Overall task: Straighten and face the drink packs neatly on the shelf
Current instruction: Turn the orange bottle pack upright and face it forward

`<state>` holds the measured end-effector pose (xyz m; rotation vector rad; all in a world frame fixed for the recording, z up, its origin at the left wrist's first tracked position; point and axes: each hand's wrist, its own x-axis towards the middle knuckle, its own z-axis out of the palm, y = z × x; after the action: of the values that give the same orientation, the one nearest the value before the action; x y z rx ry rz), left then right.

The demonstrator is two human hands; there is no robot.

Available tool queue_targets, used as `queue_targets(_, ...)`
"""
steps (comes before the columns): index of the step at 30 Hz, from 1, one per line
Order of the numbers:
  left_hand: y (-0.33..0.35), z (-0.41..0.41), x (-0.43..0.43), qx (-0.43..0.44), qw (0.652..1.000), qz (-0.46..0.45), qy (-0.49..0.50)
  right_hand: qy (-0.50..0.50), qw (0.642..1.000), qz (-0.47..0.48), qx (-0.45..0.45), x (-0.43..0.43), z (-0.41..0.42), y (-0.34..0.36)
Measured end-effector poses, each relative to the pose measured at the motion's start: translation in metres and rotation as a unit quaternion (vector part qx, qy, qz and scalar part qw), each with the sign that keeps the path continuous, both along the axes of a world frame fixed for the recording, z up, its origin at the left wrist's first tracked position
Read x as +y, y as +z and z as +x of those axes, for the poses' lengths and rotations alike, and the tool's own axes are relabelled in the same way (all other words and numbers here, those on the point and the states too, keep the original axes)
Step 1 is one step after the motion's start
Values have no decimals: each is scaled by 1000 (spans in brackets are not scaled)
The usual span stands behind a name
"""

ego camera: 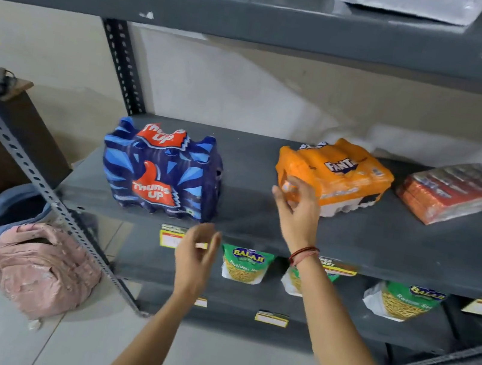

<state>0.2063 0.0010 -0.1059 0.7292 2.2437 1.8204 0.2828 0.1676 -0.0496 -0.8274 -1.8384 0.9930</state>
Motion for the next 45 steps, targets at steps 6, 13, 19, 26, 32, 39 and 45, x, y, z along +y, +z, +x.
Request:
queue_targets(6,59,19,99,48,995,14,-89,-97,990,60,-78,97,51,27)
queue_targets(13,85,24,203,-180,965,-150,-116,-98,949,-34,-297,174,83,44)
queue_targets(19,74,40,225,-214,963,-157,-50,-6,951,-186,-246,201,99,35)
queue_targets(26,63,41,194,-72,987,-93,-105,-47,985,-146,-73,164,126,-4)
queue_targets(32,56,55,170,55,986,-65,-140,31,992,-111,-57,148,170,-17)
queue_targets(39,34,77,153,81,992,-50,-85,13,995,-71,-65,136,179,-26)
queue_targets(45,14,97,139,75,994,-59,-61,12,988,-34,-149,138,186,-35)
